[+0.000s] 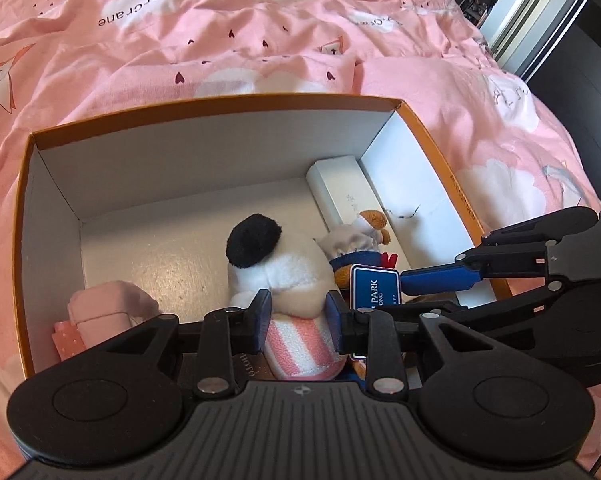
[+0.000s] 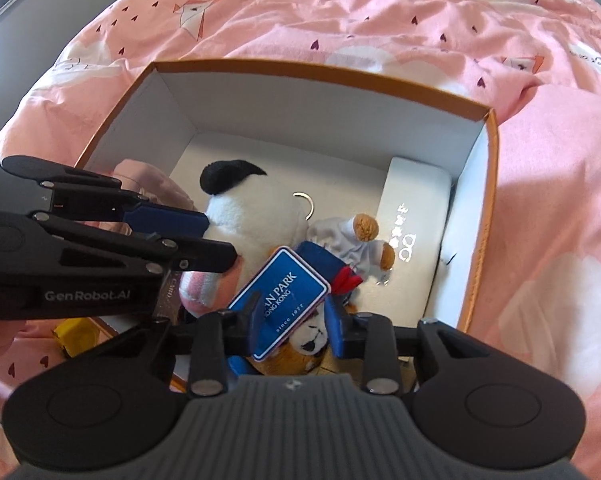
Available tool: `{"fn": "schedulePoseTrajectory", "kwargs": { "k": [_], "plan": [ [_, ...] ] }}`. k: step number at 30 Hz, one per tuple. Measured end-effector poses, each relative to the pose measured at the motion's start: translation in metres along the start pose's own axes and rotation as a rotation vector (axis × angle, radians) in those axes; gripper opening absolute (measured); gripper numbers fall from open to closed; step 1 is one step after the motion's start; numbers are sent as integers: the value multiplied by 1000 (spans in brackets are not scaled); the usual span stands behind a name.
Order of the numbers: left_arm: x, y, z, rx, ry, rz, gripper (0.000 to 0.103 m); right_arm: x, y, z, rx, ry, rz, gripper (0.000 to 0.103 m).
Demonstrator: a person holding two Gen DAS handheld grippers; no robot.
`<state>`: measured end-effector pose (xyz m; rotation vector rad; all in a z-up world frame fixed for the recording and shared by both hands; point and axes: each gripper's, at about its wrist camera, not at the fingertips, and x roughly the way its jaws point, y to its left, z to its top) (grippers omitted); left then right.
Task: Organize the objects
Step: 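Lower both plush toys into the orange box and open both tools, then move both tools back toward the orange crochet fruit and yellow tape measure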
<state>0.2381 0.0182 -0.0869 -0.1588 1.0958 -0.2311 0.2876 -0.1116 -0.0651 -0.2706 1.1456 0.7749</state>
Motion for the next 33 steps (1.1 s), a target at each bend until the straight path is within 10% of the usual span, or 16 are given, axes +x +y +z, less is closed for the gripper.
{"fn": "schedulePoseTrajectory", "kwargs": {
  "k": [18,33],
  "plan": [
    [11,4,-10,-12,13,28,33,15,16,-3,-47,-5,-49,34],
    [-126,-3,-44,48,-277,32,42,-83,66,-61,12,-425,-100,53]
  ]
}}
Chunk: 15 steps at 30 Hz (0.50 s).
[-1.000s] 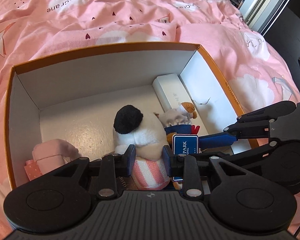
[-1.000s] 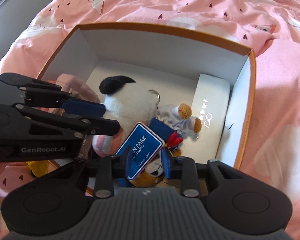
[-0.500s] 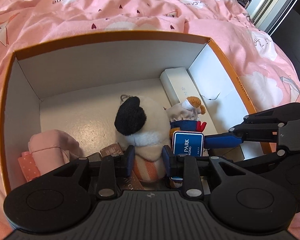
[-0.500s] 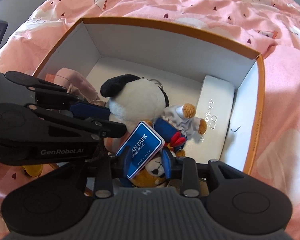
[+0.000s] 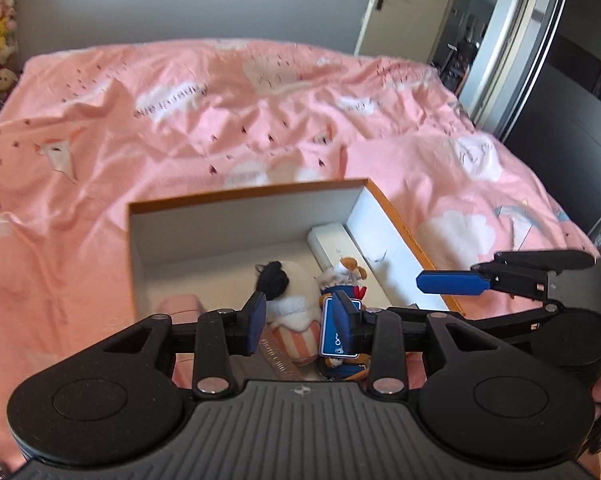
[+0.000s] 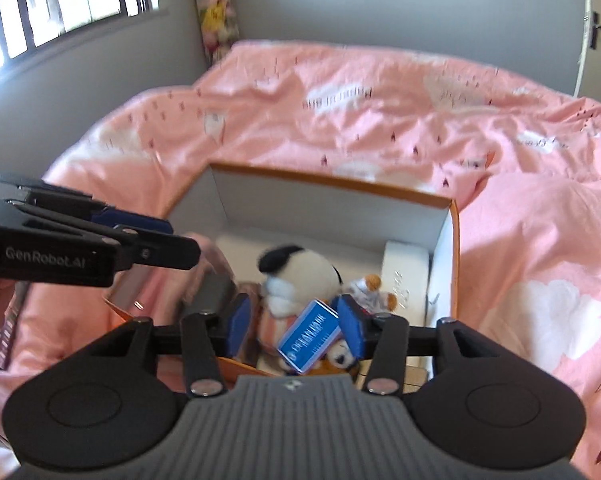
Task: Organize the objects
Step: 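Move both tools back toward the orange crochet fruit and yellow tape measure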
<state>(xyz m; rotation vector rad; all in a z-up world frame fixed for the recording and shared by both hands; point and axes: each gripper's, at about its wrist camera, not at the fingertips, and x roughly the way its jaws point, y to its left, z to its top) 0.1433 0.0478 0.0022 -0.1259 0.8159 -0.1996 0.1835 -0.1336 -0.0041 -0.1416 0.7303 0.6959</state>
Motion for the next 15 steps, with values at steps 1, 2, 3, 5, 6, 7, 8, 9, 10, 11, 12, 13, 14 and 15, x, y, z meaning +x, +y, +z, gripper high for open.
{"fn": "schedulePoseTrajectory", "kwargs": {
  "k": [1,2,3,5,6,7,8,9,10,11,12,13,14,15],
  "plan": [
    [-10,4,-2,-8,-10,4,44,-7,5,-4,15,-42,18,55],
    [-18,7,-6,-16,-14,12,44,-13,10,-8,26,-72,36,59],
    [-24,11,-10,-24,-10,26,44,-18,15,-13,37,-98,47,60],
    [-32,17,-21,-34,4,71,44,-23,31,-23,40,-129,61,62],
    [-34,21,-28,-38,22,98,44,-23,37,-27,41,-130,62,62],
    [-33,24,-34,-44,43,122,44,-21,44,-31,41,-125,63,62],
    [-31,28,-42,-55,69,149,44,-19,52,-36,41,-113,67,64],
    [-27,33,-49,-70,92,173,44,-15,58,-40,45,-102,76,64],
    [-23,39,-56,-87,120,192,44,-10,65,-46,53,-81,87,64],
    [-19,46,-65,-112,155,210,44,-3,70,-50,58,-56,99,64],
    [-17,52,-74,-131,185,228,44,4,76,-54,65,-35,112,64],
    [-13,55,-81,-136,205,243,44,12,82,-59,65,-11,129,64],
    [-11,57,-89,-132,220,259,44,18,90,-65,59,14,146,64],
    [-8,58,-95,-128,232,275,44,26,97,-68,49,42,161,64]
  ]
}}
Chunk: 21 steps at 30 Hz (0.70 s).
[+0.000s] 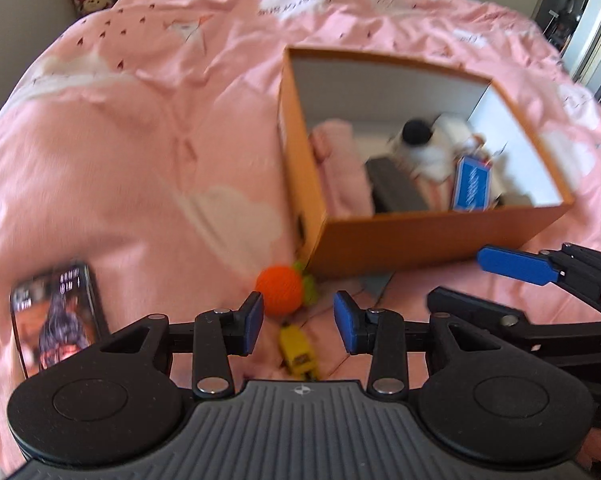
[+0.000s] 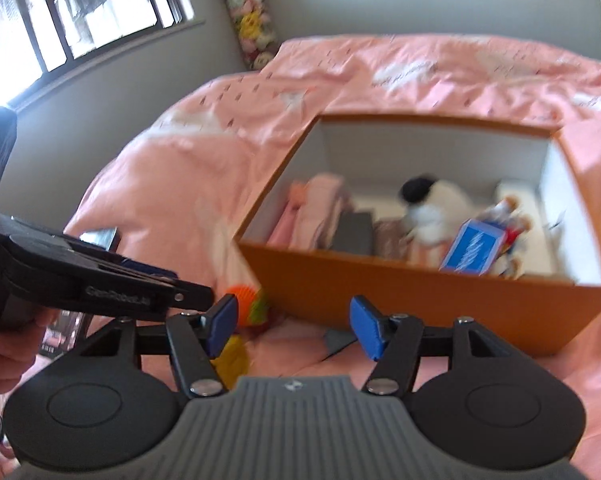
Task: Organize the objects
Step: 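Move both tools back toward the orange crochet fruit and yellow tape measure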
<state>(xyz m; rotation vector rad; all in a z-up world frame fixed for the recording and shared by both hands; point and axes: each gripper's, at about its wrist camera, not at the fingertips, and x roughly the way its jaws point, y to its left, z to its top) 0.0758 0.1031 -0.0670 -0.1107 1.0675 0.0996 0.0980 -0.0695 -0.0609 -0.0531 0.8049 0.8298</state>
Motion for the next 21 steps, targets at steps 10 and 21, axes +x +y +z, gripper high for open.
{"fn": "schedulePoseTrajectory", "kwargs": {
  "k": [10,21],
  "plan": [
    [3,13,-7,71,-44,41,44,73,29,-17,-49,239,88,53],
    [13,27,-7,45,-27,7,44,112,40,-24,2,347,115,46]
  ]
}}
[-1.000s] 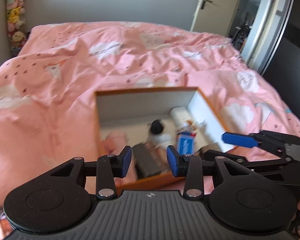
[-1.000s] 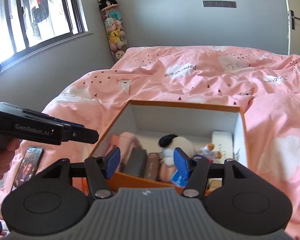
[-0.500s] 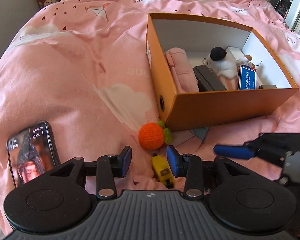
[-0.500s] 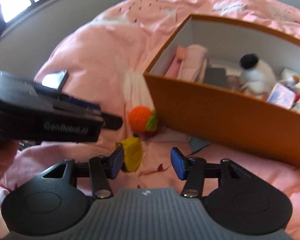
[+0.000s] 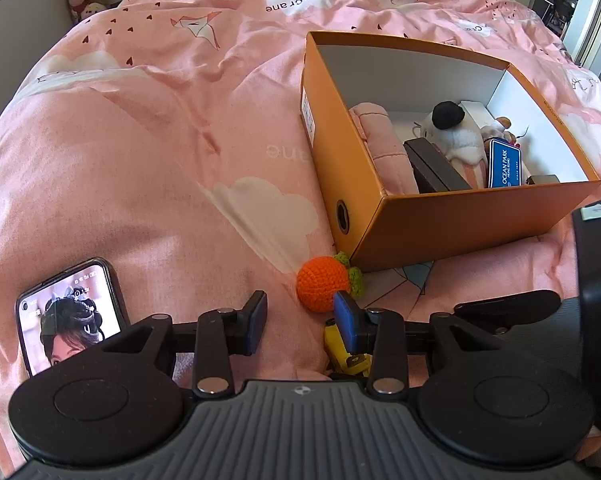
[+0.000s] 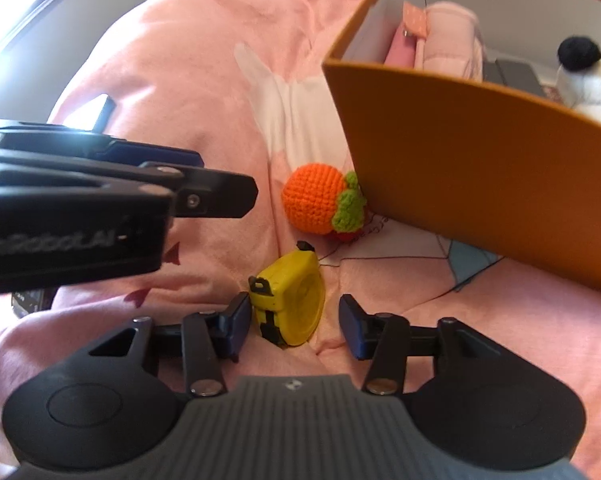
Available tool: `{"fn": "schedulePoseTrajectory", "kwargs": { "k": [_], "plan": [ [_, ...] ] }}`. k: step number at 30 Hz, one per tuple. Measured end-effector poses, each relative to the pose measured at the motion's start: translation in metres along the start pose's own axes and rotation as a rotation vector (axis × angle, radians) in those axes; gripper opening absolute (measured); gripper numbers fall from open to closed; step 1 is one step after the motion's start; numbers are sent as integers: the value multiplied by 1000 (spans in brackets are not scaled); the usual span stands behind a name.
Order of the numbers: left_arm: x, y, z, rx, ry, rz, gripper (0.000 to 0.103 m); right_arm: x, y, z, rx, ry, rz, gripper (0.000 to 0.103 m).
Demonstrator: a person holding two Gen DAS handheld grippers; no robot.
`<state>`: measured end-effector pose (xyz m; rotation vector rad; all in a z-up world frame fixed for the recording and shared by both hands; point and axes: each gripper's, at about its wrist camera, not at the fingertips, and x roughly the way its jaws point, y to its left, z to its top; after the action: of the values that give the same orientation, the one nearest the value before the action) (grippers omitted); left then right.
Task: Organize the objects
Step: 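Grasp the yellow tape measure with the right tool while the left tool reaches the crochet fruit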
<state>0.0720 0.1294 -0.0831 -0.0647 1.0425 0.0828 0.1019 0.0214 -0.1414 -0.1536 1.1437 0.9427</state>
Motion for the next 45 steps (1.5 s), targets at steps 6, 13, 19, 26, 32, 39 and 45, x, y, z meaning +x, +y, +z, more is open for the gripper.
{"fn": "schedulePoseTrajectory", "kwargs": {
  "k": [6,13,19,26,32,39,45],
  "plan": [
    [1,3,-1,-2,5,-4,44,6,2,-2,13,17,10,31],
    [0,0,-2,24,1,-9,48,-11,-2,-9,48,-15,-15,22],
    [7,-12,0,84,-29,-13,54,-47,-17,-19,81,-90,-108,21],
    [30,-53,-7,331,-45,123,58,-77,-53,-17,172,-160,-208,21],
    [53,-72,-15,480,-32,226,63,-72,-71,-9,194,-133,-241,21],
    [76,-75,-17,510,-7,237,61,-60,-79,-7,187,-122,-246,21],
    [75,-67,-17,458,-15,213,55,-60,-79,-8,199,-114,-241,21]
  ]
}}
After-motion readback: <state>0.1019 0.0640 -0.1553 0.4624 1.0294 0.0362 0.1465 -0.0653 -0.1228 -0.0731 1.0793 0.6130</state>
